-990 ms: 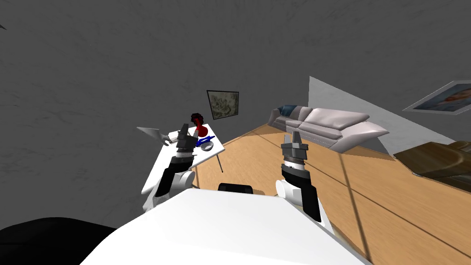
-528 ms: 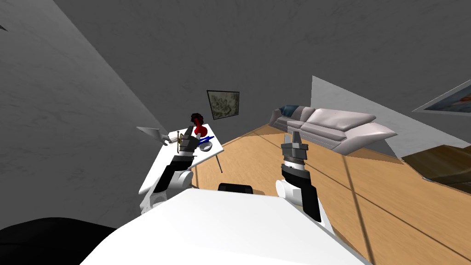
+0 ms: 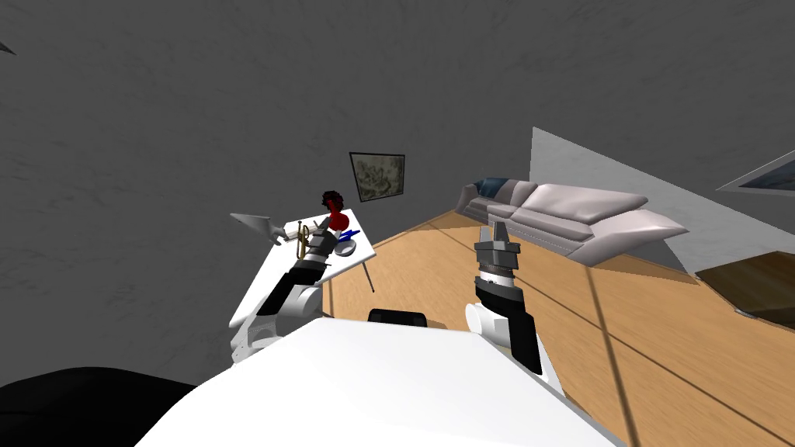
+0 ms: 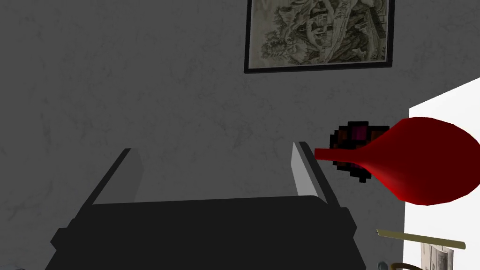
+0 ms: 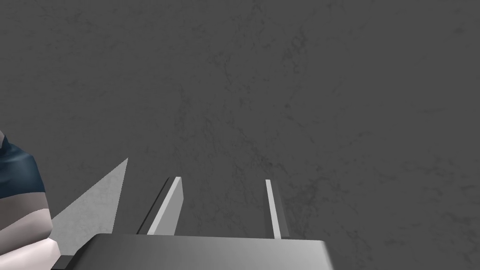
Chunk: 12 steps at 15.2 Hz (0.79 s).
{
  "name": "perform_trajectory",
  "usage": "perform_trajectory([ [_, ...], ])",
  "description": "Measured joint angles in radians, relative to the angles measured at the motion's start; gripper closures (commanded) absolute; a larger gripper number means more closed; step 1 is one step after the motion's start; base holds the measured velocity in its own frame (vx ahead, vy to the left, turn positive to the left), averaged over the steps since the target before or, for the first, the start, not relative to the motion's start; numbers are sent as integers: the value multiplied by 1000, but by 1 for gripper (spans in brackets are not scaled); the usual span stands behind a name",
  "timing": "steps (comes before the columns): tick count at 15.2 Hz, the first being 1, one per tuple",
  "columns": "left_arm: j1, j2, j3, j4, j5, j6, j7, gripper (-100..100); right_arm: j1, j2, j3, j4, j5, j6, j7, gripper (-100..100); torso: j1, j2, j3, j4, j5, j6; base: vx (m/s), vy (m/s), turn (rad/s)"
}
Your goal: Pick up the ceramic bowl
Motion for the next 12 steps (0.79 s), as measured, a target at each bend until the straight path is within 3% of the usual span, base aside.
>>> perform_trajectory([
  [12, -8, 83, 35, 33, 81, 231, 33, -100, 0, 0, 0, 0, 0, 0, 0, 0, 3, 2, 1, 0, 1, 0, 6, -4, -14],
])
